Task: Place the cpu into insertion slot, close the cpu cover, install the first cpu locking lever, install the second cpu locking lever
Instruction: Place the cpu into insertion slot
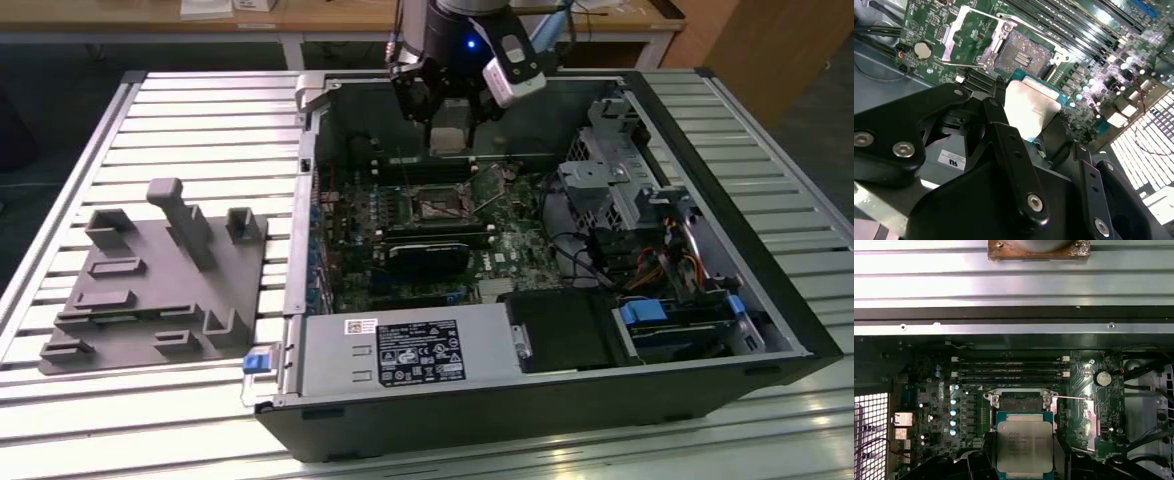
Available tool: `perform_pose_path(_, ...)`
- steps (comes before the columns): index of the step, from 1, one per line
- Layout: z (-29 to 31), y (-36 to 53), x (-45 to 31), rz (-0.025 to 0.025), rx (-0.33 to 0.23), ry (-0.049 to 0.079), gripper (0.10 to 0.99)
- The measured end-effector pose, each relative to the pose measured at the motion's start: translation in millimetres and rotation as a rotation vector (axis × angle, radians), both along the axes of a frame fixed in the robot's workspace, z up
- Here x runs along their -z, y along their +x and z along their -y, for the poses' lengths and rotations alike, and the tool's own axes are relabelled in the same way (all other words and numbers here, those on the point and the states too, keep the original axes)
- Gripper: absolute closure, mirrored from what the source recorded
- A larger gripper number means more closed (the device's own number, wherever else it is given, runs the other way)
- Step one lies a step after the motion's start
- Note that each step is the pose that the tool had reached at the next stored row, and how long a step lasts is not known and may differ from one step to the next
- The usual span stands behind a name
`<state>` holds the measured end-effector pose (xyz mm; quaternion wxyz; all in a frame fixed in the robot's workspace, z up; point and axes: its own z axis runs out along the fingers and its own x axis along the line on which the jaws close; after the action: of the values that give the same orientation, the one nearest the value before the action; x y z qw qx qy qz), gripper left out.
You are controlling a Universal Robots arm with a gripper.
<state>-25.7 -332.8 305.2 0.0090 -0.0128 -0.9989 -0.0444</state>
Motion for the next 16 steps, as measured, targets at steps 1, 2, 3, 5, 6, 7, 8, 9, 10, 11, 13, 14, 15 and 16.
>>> perform_pose_path(1,-0.1,1.0,1.5,0.0000,0.000,0.000,0.545)
perform_pose_path(2,-0.1,2.0,3.2,0.0000,0.000,0.000,0.545)
perform_pose_path(3,-0.2,2.9,4.9,0.0000,0.000,0.000,0.545)
perform_pose_path(5,-0.2,4.3,8.4,-0.0001,0.000,0.000,0.545)
perform_pose_path(6,-0.2,4.7,10.1,0.0000,0.000,0.000,0.545)
perform_pose_path(7,-0.2,4.9,11.8,-0.0001,0.000,0.000,0.545)
perform_pose_path(8,-0.2,5.0,13.5,-0.0001,0.000,-0.001,0.545)
perform_pose_path(9,-0.2,5.1,15.3,-0.0001,0.000,-0.001,0.545)
perform_pose_path(10,-0.2,5.1,17.1,0.0000,0.000,-0.001,0.545)
perform_pose_path(11,-0.2,5.2,18.9,0.0000,0.000,-0.001,0.545)
perform_pose_path(13,-0.2,5.2,22.7,0.0000,0.000,-0.001,0.545)
perform_pose_path(14,-0.2,5.1,24.3,0.0000,0.000,-0.001,0.545)
perform_pose_path(15,-0.2,5.2,25.9,0.0000,0.000,-0.001,0.545)
perform_pose_path(16,-0.2,5.2,27.4,0.0000,0.000,-0.001,0.545)
